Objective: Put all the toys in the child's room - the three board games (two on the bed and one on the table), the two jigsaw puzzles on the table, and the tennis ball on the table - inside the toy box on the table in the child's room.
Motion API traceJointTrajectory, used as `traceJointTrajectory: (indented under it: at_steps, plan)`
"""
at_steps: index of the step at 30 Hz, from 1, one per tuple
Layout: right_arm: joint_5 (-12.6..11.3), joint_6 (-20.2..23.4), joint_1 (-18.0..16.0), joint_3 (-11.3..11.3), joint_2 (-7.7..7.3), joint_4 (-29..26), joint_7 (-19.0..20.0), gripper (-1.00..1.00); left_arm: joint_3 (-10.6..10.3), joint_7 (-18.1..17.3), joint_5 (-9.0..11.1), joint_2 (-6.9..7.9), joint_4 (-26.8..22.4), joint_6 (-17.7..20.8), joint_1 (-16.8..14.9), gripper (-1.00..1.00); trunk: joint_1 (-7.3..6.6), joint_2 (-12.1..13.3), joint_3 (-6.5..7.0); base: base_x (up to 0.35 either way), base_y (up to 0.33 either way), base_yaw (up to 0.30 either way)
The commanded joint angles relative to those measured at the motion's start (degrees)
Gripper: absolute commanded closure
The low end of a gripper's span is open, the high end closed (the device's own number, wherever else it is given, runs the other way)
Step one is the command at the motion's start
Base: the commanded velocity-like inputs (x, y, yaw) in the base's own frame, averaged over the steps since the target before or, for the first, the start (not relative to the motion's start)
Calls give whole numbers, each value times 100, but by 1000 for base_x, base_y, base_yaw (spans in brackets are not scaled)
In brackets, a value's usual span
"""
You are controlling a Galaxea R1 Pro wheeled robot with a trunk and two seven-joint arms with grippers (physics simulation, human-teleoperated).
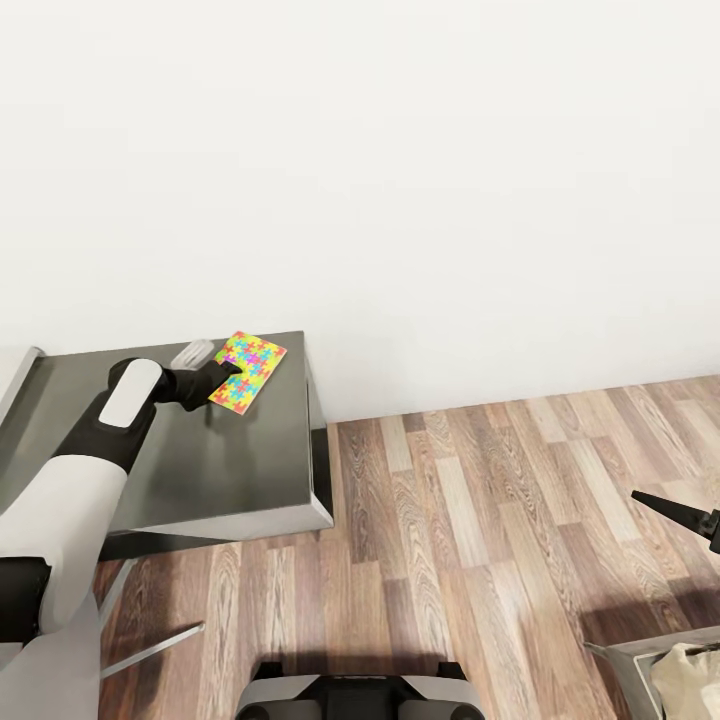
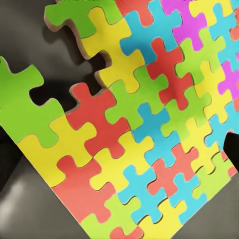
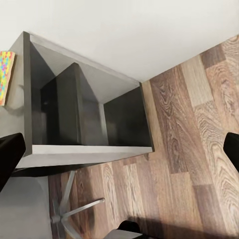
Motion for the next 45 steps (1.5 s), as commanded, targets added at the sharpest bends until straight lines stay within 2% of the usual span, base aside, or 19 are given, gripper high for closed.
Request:
traceJointTrajectory:
  at_steps: [1,18,25,34,40,45]
  plan:
    - [23,20,-4,-6,-1,-1,34,-100,-16,35,176,8,-19,-72,-2,-100,37,-5,-5,0,0,-7]
    - [23,20,-4,-6,-1,-1,34,-100,18,33,176,78,-60,-28,36,-100,37,-5,-5,0,0,-2]
    - [23,20,-4,-6,-1,-1,34,-100,64,53,215,128,-531,49,296,-100,37,-5,-5,0,67,0]
    - [25,20,-4,-6,-1,-1,22,-100,102,60,256,204,-880,77,487,-100,37,-5,-5,0,63,0]
    - [30,20,-4,-6,-1,1,8,-100,301,63,394,269,-1178,90,698,-100,37,-5,-5,0,16,0]
    - [31,20,-4,-6,-1,0,6,-100,351,65,438,280,-1243,92,758,-100,37,-5,-5,0,6,0]
